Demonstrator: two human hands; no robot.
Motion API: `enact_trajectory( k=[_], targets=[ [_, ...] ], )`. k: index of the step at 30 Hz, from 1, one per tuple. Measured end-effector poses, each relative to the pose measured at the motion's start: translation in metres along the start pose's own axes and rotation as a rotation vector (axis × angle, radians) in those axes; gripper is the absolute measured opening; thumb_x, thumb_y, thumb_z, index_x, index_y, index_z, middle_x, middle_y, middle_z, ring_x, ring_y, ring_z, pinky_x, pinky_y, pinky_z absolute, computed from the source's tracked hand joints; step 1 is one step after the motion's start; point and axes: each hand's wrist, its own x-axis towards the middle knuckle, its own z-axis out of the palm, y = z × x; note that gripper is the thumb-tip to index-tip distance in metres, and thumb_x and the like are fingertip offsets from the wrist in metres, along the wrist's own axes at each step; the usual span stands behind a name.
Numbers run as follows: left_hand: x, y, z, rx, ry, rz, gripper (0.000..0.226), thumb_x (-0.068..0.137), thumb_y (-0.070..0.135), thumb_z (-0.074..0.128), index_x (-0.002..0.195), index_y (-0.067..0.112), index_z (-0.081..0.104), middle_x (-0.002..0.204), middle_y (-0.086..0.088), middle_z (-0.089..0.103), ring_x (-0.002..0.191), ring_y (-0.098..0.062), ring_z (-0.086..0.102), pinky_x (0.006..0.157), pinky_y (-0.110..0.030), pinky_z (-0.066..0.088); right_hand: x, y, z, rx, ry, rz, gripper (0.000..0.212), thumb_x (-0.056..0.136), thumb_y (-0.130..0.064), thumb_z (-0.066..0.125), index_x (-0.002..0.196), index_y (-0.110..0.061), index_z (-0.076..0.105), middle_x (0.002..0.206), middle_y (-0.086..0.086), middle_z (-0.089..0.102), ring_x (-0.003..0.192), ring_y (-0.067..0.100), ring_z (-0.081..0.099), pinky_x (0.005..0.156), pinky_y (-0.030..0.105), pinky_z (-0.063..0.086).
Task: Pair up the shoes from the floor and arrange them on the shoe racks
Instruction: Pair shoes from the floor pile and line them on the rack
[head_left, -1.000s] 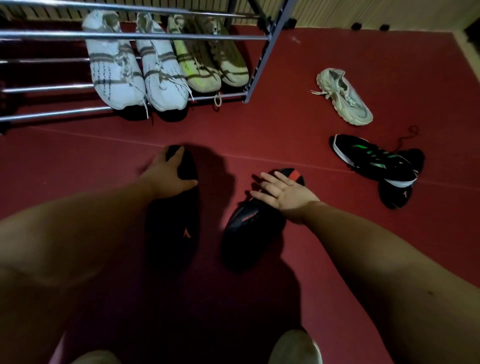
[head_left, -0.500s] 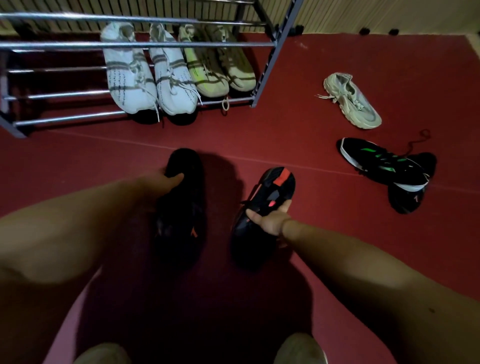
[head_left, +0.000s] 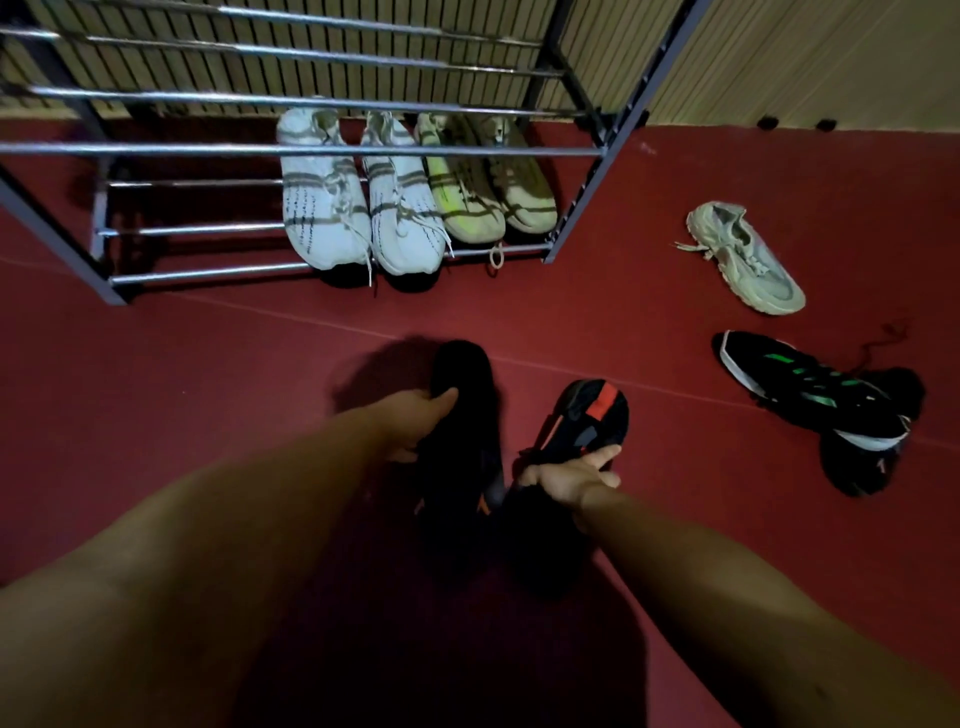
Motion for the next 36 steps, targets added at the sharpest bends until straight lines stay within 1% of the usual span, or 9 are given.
enact_trajectory(
  k=[2, 6, 8, 12, 16, 25, 28, 32, 36],
  targets=[
    [-0.001, 0.002, -0.003, 0.086, 0.012, 0.013, 0.054, 0.097, 0.050, 0.035, 0.130, 0.009, 0.047, 0.079, -0.004, 0.046, 0.071, -0.017, 0.049, 0.070, -0.032, 0.048, -0.002, 0.002, -0.006, 0.020, 0.010, -0.023, 0.138, 0.059, -0.039, 0.076, 0.142, -0.017, -0.033, 0.149, 0.022, 0.010, 0.132, 0.040, 0.030, 0.105, 0.047, 0.039],
    [0.000, -0.001, -0.013, 0.230, 0.063, 0.070, 0.059, 0.098, 0.049, 0.031, 0.128, 0.002, 0.049, 0.095, -0.011, 0.050, 0.084, -0.023, 0.052, 0.060, -0.030, 0.047, -0.004, 0.005, -0.018, 0.145, -0.006, -0.085, 0.134, 0.063, -0.040, 0.077, 0.145, -0.021, -0.027, 0.152, 0.022, 0.008, 0.134, 0.041, 0.028, 0.107, 0.048, 0.036],
    [0.001, -0.001, -0.018, 0.319, 0.134, 0.107, 0.060, 0.100, 0.046, 0.028, 0.127, -0.003, 0.049, 0.105, -0.019, 0.056, 0.089, -0.029, 0.056, 0.072, -0.036, 0.050, -0.007, 0.000, -0.023, 0.224, -0.001, -0.146, 0.130, 0.067, -0.041, 0.076, 0.146, -0.023, -0.025, 0.152, 0.022, 0.010, 0.134, 0.040, 0.028, 0.108, 0.047, 0.035],
    [0.004, 0.002, -0.031, 0.342, 0.349, 0.165, 0.057, 0.102, 0.038, 0.027, 0.131, -0.005, 0.050, 0.134, -0.027, 0.049, 0.124, -0.036, 0.047, 0.102, -0.034, 0.035, -0.027, -0.022, -0.029, 0.216, 0.023, -0.342, 0.129, 0.068, -0.043, 0.078, 0.146, -0.026, -0.024, 0.150, 0.019, 0.016, 0.136, 0.038, 0.025, 0.111, 0.046, 0.031],
    [0.005, -0.006, -0.054, 0.214, 0.473, 0.120, 0.062, 0.100, 0.046, 0.026, 0.134, -0.003, 0.046, 0.139, -0.026, 0.043, 0.129, -0.038, 0.041, 0.106, -0.038, 0.031, -0.060, -0.044, -0.013, 0.108, -0.004, -0.504, 0.133, 0.065, -0.041, 0.082, 0.147, -0.026, -0.023, 0.147, 0.020, 0.021, 0.136, 0.037, 0.025, 0.111, 0.041, 0.029],
    [-0.004, -0.048, -0.109, 0.114, 0.602, 0.017, 0.068, 0.099, 0.049, 0.025, 0.132, -0.008, 0.044, 0.136, -0.029, 0.046, 0.127, -0.040, 0.043, 0.108, -0.039, 0.032, -0.112, -0.087, 0.061, -0.125, -0.196, -0.664, 0.127, 0.072, -0.046, 0.076, 0.146, -0.025, -0.025, 0.154, 0.018, 0.004, 0.141, 0.037, 0.015, 0.113, 0.044, 0.024],
    [-0.011, -0.056, -0.115, 0.162, 0.590, -0.020, 0.067, 0.099, 0.047, 0.026, 0.134, -0.007, 0.042, 0.137, -0.029, 0.044, 0.127, -0.040, 0.042, 0.108, -0.038, 0.032, -0.113, -0.092, 0.072, -0.192, -0.212, -0.714, 0.109, 0.079, -0.047, 0.069, 0.150, -0.028, -0.012, 0.153, 0.014, 0.005, 0.139, 0.035, 0.020, 0.113, 0.042, 0.028],
    [-0.018, -0.078, -0.106, 0.436, 0.424, -0.054, 0.063, 0.097, 0.048, 0.037, 0.140, 0.002, 0.036, 0.139, -0.026, 0.042, 0.127, -0.039, 0.043, 0.106, -0.037, 0.035, -0.102, -0.079, 0.067, -0.410, -0.004, -0.691, 0.088, 0.085, -0.051, 0.058, 0.150, -0.032, 0.002, 0.156, 0.009, 0.002, 0.141, 0.032, 0.011, 0.112, 0.046, 0.019],
    [-0.033, -0.091, -0.055, 0.601, 0.246, -0.076, 0.103, 0.081, 0.059, 0.058, 0.150, 0.028, -0.013, 0.146, -0.022, 0.028, 0.128, -0.040, 0.039, 0.106, -0.044, 0.037, -0.086, -0.043, 0.057, -0.376, -0.076, -0.523, 0.102, 0.078, -0.055, 0.064, 0.149, -0.036, -0.007, 0.156, 0.006, -0.018, 0.143, 0.035, 0.001, 0.113, 0.050, 0.022]
  ],
)
